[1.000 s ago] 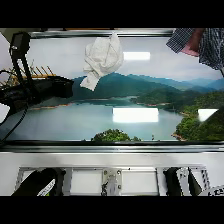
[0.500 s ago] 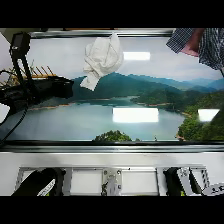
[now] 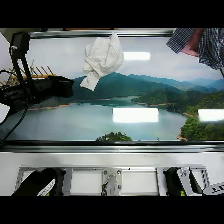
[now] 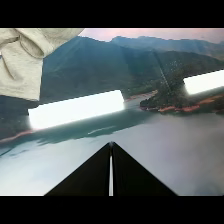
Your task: Fold the clothes and pants, and hang the long-sleeved shirts on hangers.
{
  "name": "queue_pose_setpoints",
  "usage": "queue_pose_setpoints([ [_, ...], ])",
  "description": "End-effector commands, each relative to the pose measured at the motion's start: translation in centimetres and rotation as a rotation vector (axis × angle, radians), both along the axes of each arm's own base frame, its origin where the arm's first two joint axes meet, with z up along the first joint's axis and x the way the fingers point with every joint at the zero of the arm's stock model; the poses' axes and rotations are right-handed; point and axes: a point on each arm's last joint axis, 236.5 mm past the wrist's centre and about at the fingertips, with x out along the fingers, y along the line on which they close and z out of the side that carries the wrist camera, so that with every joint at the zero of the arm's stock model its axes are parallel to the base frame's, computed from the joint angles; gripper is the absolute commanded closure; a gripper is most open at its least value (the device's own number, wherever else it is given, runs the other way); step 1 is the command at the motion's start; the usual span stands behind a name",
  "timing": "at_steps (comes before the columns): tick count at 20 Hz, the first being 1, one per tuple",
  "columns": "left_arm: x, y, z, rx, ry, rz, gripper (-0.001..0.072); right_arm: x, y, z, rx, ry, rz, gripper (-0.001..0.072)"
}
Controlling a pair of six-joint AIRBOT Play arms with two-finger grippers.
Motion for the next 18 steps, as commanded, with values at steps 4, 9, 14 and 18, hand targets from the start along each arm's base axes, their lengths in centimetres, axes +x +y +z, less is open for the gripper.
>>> queue_pose_setpoints([
  [4, 0.1, 0.0, 0.1, 0.0, -0.005, -0.001, 0.0685, 1.3, 0.6, 0.0, -0.011, 0.02, 0.058, 0.0187],
  [9, 0.0, 0.0, 0.0, 0.001, -0.004, -0.001, 0.0686, 0.5, 3.7, 2.4, -0.073, 0.004, 0.067, 0.006],
  [14, 0.0, 0.0, 0.0, 0.001, -0.002, -0.001, 0.0685, 7.5, 14.4, 3.9, -0.137, 0.021, 0.58, 0.0063],
  [18, 0.2, -0.1, -0.2, 0.003, 0.004, -0.002, 0.0685, 14.4, 23.8, -0.5, -0.007, 0.098, 1.136, 0.0064],
])
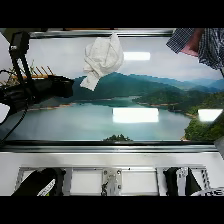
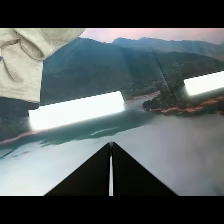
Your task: Fold the clothes and pants, and hang the long-sleeved shirts on hangers.
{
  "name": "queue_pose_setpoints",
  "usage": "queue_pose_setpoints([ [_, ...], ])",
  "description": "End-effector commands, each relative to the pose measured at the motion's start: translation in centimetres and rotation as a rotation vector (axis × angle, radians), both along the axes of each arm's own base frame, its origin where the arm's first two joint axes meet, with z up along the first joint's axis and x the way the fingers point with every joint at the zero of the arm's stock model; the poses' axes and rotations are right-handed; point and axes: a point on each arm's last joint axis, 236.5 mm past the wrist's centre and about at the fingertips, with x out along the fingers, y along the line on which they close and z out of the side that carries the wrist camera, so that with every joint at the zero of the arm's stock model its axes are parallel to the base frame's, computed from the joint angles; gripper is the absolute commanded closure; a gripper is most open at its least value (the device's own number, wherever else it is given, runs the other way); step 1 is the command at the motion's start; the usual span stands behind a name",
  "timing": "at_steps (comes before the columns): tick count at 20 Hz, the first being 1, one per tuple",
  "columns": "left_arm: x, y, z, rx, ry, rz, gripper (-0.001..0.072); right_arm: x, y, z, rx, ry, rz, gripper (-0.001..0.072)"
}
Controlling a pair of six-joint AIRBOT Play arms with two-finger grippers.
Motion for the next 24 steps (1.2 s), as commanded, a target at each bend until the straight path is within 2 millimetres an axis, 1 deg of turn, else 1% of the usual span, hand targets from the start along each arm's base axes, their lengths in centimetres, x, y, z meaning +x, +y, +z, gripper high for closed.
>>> queue_pose_setpoints([
  [1, 0.2, -0.1, -0.4, 0.005, 0.013, -0.001, 0.0686, 5.7, 10.5, -4.3, 0.068, 0.146, 0.531, 0.0064],
  [2, 0.3, -0.2, -0.8, 0.008, 0.024, -0.002, 0.0686, 7.2, 13.7, -6.4, 0.057, 0.221, 0.666, 0.0064],
  [3, 0.5, -0.3, -1.4, 0.013, 0.043, -0.005, 0.0686, 8.3, 16.7, -8.8, 0.053, 0.316, 0.78, 0.0064],
  [4, 0.6, -0.4, -2.0, 0.02, 0.06, -0.006, 0.0686, 9.3, 19.6, -11.6, 0.058, 0.432, 0.875, 0.0065],
  [5, 0.8, -0.5, -2.5, 0.024, 0.074, -0.007, 0.0685, 10.1, 22.3, -14.9, 0.058, 0.572, 0.932, 0.0065],
  [6, 1.0, -0.6, -2.9, 0.026, 0.084, -0.007, 0.0685, 10.6, 24.8, -17.9, 0.027, 0.697, 0.964, 0.0065],
  [7, 1.2, -0.6, -3.2, 0.024, 0.095, -0.002, 0.0685, 10.6, 27.5, -20.8, -0.022, 0.815, 1.002, 0.0065],
  [8, 1.2, -0.6, -3.3, 0.026, 0.096, -0.002, 0.0685, 10.2, 30.2, -23.2, -0.066, 0.906, 1.051, 0.0065],
  [10, 1.2, -0.6, -3.3, 0.025, 0.096, -0.003, 0.0685, 8.5, 35.7, -27.6, -0.1, 1.065, 1.174, 0.0065],
  [12, 1.0, -0.6, -3.5, 0.03, 0.107, -0.005, 0.0685, 6.9, 40.3, -30.9, -0.138, 1.164, 1.277, 0.0065],
  [14, 0.8, -0.6, -3.7, 0.035, 0.117, -0.008, 0.0685, 5.7, 43.8, -32.9, -0.158, 1.206, 1.36, 0.0065],
  [16, 0.8, -0.6, -3.7, 0.036, 0.119, -0.008, 0.0685, 4.7, 46.2, -34.3, -0.181, 1.245, 1.424, 0.0065],
  [18, 0.8, -0.6, -3.7, 0.037, 0.119, -0.008, 0.0685, 4.0, 47.4, -35.2, -0.194, 1.273, 1.46, 0.0065],
  [19, 0.8, -0.6, -3.7, 0.037, 0.119, -0.008, 0.0685, 4.0, 47.7, -35.5, -0.195, 1.282, 1.467, 0.0066],
  [20, 0.8, -0.6, -3.7, 0.037, 0.119, -0.008, 0.0685, 3.9, 47.9, -35.7, -0.189, 1.287, 1.475, 0.0166],
  [21, 0.8, -0.6, -3.7, 0.037, 0.118, -0.008, 0.0685, 4.0, 47.9, -35.8, -0.187, 1.291, 1.476, 0.0409],
  [22, 0.8, -0.6, -3.7, 0.037, 0.118, -0.008, 0.0685, 3.9, 47.9, -35.8, -0.188, 1.294, 1.477, 0.068],
  [24, 0.8, -0.6, -3.7, 0.037, 0.118, -0.008, 0.0685, 3.9, 47.9, -35.8, -0.187, 1.294, 1.477, 0.0682],
])
